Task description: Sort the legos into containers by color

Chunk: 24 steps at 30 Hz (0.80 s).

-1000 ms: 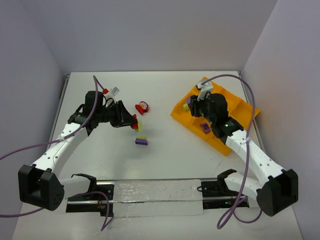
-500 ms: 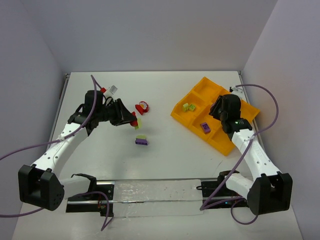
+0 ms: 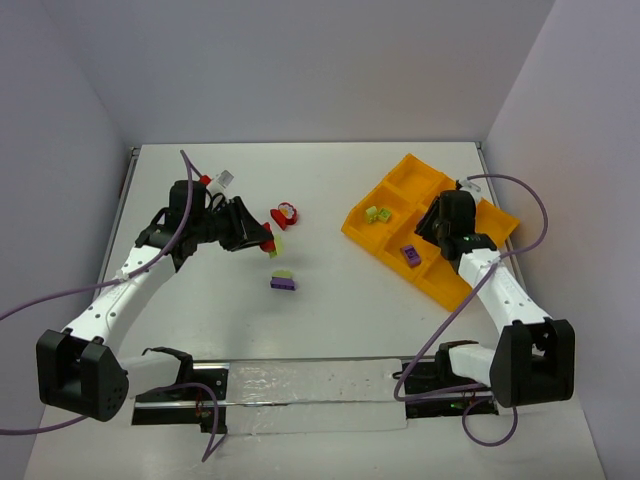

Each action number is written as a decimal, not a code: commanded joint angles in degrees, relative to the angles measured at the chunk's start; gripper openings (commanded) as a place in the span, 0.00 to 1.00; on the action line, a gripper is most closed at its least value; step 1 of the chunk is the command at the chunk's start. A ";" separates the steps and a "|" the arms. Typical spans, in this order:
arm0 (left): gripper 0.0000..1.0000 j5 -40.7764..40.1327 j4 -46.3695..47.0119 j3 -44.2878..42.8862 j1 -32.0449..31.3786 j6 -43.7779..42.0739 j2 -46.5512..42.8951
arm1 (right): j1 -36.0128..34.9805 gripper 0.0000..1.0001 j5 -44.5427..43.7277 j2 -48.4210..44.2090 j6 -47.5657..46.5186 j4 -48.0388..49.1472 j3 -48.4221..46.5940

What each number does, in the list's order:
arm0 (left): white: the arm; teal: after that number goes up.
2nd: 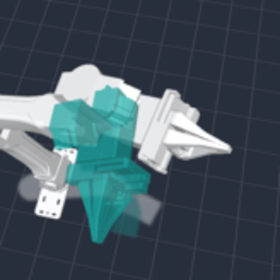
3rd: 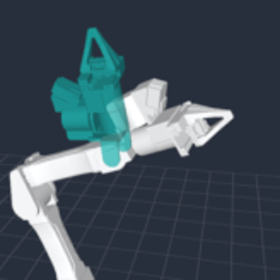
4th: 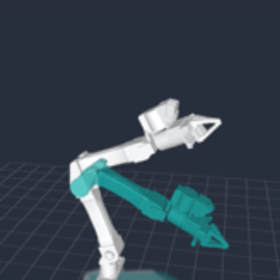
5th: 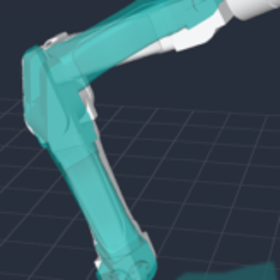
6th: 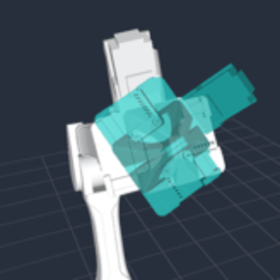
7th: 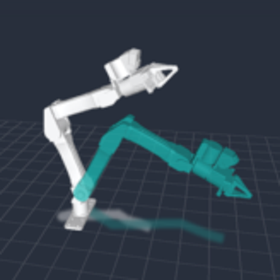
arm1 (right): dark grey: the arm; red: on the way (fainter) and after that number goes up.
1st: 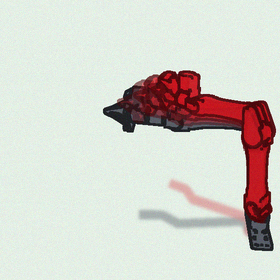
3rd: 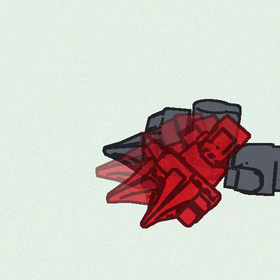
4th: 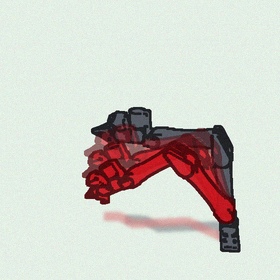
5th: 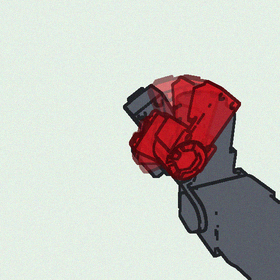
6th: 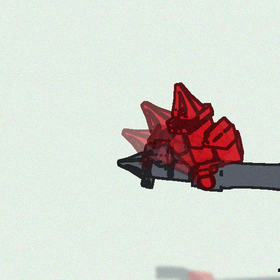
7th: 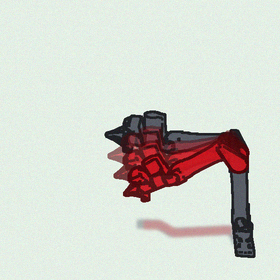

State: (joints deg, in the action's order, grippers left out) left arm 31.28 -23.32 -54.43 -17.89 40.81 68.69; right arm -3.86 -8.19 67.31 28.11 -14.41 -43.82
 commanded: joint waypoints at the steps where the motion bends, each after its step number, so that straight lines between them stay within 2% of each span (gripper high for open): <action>1: 0.00 -0.72 2.90 -0.85 0.22 1.08 -0.04 | 0.43 0.28 0.37 1.30 0.47 3.77 0.20; 2: 0.00 -0.79 3.02 -0.84 0.22 1.20 -0.04 | 0.42 0.49 0.19 1.43 0.25 3.79 0.12; 3: 0.00 -0.89 3.06 -0.73 0.22 1.18 -0.06 | 0.34 0.51 0.21 1.51 -0.04 3.86 0.04; 4: 0.00 -1.03 3.38 -0.49 0.22 1.02 -0.22 | 0.34 0.62 0.37 1.51 -0.51 3.86 -0.06; 5: 0.00 -0.78 3.64 -0.24 0.22 1.02 -0.30 | 0.34 0.66 0.54 1.51 -0.69 3.77 -0.39; 13: 0.00 -0.99 4.25 -0.44 0.22 1.23 0.89 | 0.28 0.69 3.57 -0.11 -3.94 2.16 -3.18; 18: 0.00 -2.18 3.99 -0.50 0.23 1.11 0.85 | -2.52 0.66 14.15 -6.73 -7.01 6.24 -1.80; 20: 0.00 -2.19 4.16 -0.50 0.22 1.11 1.36 | -6.12 0.66 20.57 -9.31 -7.47 9.92 -1.54; 21: 0.00 -2.27 4.08 -0.59 0.22 1.11 1.63 | -11.94 0.67 21.37 -10.17 -9.64 10.72 -1.71; 23: 0.00 -1.45 4.15 -0.67 0.31 1.36 1.88 | -18.15 0.67 22.45 -10.35 -12.43 12.25 -1.96; 24: 0.00 0.29 4.97 -0.38 0.31 1.67 1.82 | -22.18 0.65 26.69 -10.36 -14.67 13.69 -1.61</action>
State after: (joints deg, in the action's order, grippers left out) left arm 29.91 -22.10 -54.35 -17.89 41.60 70.22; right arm -15.65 6.90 58.57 20.58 -7.99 -44.23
